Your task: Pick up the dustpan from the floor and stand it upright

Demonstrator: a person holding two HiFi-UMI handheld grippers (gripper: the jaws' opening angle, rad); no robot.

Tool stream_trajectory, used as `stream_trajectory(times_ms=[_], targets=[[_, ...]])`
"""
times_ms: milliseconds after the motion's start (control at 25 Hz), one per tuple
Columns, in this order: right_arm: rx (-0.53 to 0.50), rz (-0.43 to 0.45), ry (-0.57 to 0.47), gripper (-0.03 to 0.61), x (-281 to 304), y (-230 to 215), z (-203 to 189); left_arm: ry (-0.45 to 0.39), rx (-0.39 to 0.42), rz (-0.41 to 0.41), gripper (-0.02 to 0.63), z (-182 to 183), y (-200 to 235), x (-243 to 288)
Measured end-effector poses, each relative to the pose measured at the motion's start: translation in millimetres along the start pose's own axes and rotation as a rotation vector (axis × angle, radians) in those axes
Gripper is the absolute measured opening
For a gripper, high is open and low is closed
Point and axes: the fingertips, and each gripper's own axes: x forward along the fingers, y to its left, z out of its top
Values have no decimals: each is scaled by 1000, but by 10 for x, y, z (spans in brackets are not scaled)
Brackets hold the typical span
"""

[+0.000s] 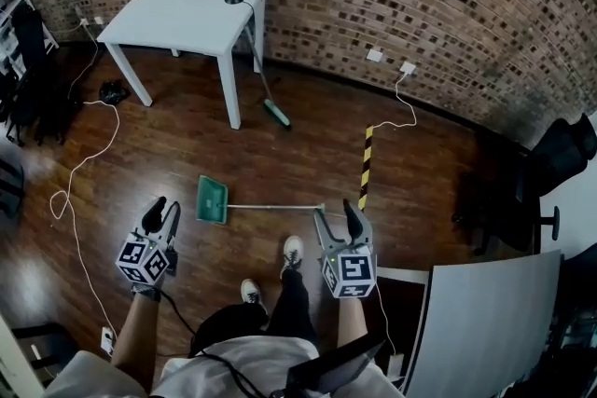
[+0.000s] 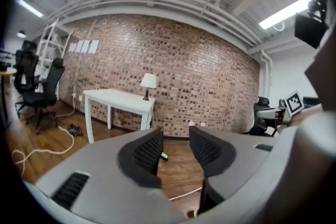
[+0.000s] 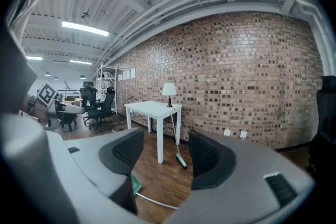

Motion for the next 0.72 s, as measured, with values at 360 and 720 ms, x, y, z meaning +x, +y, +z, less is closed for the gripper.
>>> stream_trajectory(times_ms=[360, 720], targets=[[265, -50, 210, 307, 1186, -677, -2053, 266, -101, 132, 164, -1808, 1102, 991], [496, -2, 326, 307, 2509, -863, -4729, 482, 23, 183, 164, -3767, 2005, 2137]])
